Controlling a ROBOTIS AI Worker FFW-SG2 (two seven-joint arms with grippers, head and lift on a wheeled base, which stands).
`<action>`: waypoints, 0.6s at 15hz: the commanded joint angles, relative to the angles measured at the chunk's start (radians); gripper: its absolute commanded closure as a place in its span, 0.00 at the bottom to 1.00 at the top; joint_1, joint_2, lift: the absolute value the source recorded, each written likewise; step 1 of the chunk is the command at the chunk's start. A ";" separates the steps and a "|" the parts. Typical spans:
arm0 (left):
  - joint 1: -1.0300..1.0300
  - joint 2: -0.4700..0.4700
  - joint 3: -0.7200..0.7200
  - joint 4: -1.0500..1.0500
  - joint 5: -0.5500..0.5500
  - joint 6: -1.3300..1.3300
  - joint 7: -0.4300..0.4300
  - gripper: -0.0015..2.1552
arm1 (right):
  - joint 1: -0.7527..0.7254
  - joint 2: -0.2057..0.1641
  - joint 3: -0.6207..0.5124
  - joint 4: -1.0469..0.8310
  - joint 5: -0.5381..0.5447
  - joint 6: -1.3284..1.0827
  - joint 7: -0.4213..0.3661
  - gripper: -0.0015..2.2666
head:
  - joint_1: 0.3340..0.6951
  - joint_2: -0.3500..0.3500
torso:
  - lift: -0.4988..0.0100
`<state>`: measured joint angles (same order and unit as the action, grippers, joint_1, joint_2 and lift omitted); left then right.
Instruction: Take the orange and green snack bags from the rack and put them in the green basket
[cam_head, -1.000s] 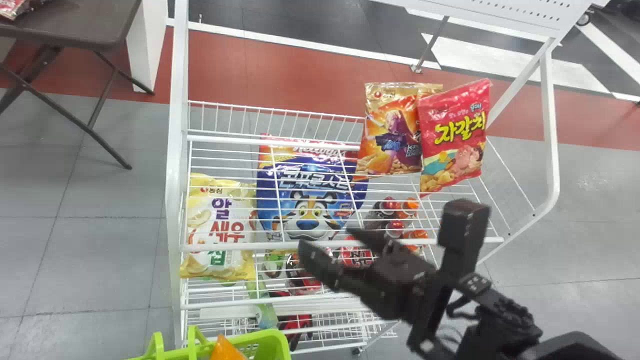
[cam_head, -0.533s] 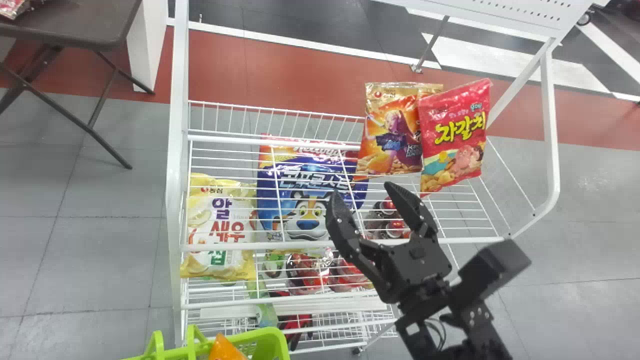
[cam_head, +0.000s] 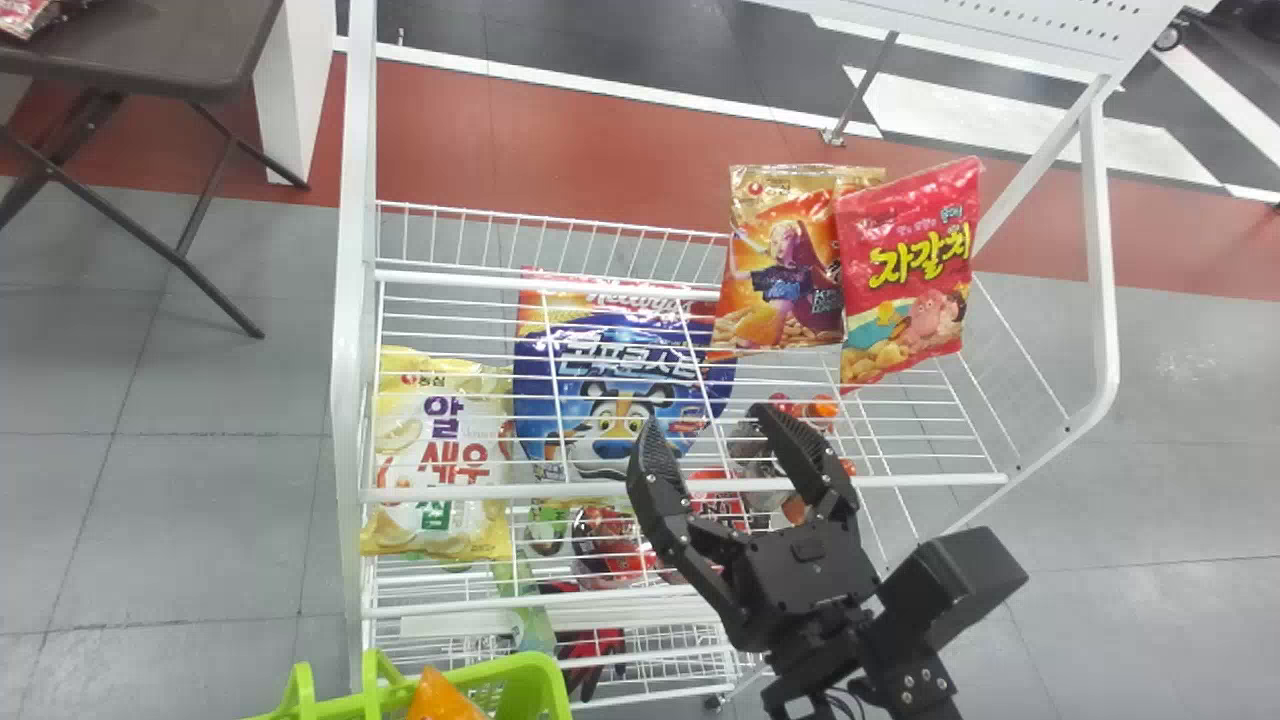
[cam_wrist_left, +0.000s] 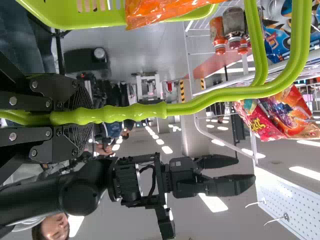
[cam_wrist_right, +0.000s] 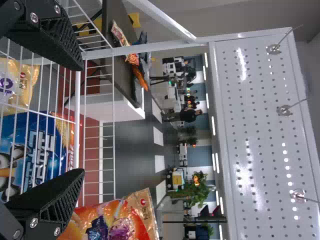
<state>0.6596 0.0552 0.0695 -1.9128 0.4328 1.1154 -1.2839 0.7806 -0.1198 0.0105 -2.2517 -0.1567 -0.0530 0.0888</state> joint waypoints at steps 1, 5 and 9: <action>0.002 0.000 0.003 0.003 0.006 -0.005 0.000 0.94 | 0.005 0.000 -0.003 -0.005 0.000 0.006 -0.003 0.04 | 1.00 0.00 | 0.98; 0.003 0.000 0.004 0.006 0.007 -0.008 0.000 0.94 | 0.006 -0.001 -0.003 -0.005 0.008 -0.006 -0.008 0.04 | 1.00 0.00 | 0.98; 0.008 0.000 0.007 0.000 0.011 -0.008 0.005 0.94 | 0.008 -0.001 0.003 -0.005 0.012 -0.009 -0.009 0.04 | 1.00 0.00 | 0.98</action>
<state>0.6653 0.0552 0.0765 -1.9090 0.4429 1.1069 -1.2816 0.7880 -0.1212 0.0113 -2.2565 -0.1454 -0.0592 0.0798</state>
